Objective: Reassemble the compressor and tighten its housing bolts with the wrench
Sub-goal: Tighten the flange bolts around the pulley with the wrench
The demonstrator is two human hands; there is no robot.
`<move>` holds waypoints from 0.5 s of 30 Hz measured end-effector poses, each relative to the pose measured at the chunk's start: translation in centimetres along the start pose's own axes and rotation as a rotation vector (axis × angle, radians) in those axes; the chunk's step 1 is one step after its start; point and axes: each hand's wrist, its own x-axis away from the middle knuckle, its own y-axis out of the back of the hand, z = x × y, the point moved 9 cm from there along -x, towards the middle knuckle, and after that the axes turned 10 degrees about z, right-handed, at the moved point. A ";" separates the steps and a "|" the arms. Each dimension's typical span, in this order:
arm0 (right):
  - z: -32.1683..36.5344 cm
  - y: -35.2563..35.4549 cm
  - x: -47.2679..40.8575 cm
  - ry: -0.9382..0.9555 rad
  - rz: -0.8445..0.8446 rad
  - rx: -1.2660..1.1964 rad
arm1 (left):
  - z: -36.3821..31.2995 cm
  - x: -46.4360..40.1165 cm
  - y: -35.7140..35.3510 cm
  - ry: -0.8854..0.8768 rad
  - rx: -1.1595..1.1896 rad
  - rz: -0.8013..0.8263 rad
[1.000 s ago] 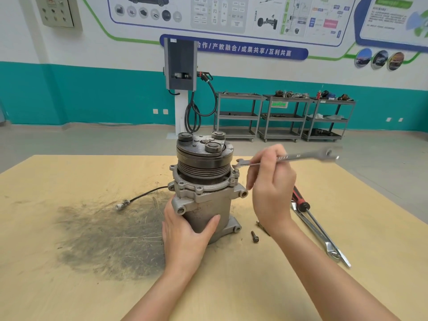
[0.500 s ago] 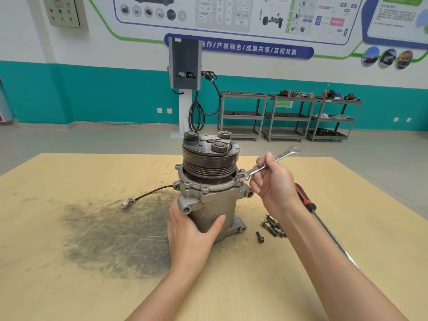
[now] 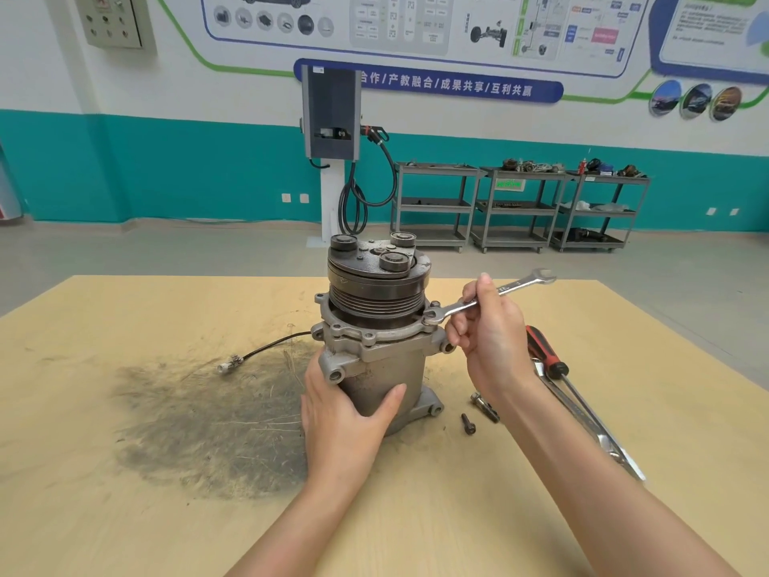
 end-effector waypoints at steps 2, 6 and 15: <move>0.0 0.2 0.3 0.026 -0.033 -0.021 | -0.1 0.0 0.0 -0.004 0.002 0.001; -0.3 0.6 0.5 0.034 -0.074 -0.065 | -0.1 0.1 -0.1 -0.001 0.008 0.004; 0.3 1.0 1.7 0.178 -0.128 -0.020 | 0.1 0.0 -0.1 0.000 -0.003 -0.010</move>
